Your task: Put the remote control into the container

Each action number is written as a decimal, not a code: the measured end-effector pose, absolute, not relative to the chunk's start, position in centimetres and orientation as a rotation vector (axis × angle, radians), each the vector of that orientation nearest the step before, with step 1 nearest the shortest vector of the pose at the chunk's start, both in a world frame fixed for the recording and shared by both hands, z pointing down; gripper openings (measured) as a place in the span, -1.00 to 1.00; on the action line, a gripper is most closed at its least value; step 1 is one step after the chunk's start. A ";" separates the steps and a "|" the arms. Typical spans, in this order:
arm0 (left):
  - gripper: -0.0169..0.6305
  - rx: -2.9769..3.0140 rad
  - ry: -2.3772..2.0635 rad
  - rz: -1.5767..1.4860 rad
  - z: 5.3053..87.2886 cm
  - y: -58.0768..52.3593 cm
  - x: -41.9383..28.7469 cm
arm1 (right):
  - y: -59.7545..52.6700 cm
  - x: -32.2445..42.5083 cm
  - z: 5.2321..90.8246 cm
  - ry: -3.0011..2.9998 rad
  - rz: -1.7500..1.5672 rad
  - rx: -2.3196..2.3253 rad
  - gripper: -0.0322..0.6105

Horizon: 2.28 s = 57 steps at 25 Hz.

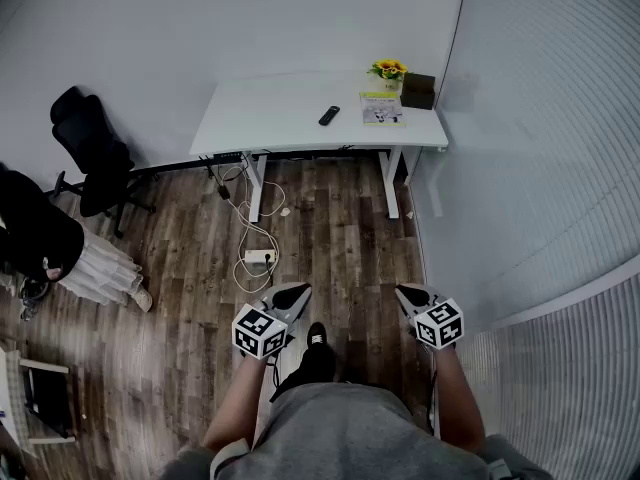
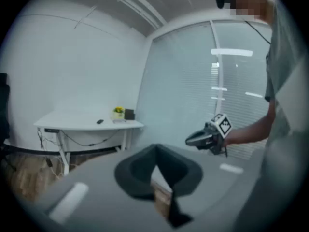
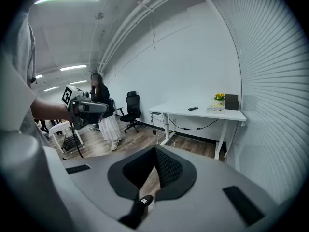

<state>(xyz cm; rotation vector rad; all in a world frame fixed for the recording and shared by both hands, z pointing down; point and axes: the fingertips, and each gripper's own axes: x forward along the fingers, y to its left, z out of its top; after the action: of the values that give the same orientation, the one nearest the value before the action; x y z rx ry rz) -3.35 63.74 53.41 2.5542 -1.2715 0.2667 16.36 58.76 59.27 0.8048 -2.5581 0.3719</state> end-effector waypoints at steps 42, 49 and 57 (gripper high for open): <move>-0.94 2.560 -1.168 0.305 54.9 41.7 -16.7 | 36.8 6.3 54.6 -2.738 0.733 1.100 -0.84; -0.95 2.523 -1.184 0.320 55.9 38.9 -17.1 | 32.3 6.8 55.7 -2.714 0.719 1.102 -0.84; -0.95 2.505 -1.226 0.297 55.6 31.4 -16.0 | 24.3 7.8 54.2 -2.773 0.819 1.073 -0.84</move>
<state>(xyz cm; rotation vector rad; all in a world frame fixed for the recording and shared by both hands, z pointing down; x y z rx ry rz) -16.02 31.40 55.55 2.5050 -1.2255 0.2966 7.82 24.34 54.21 1.0734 -2.7729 0.8194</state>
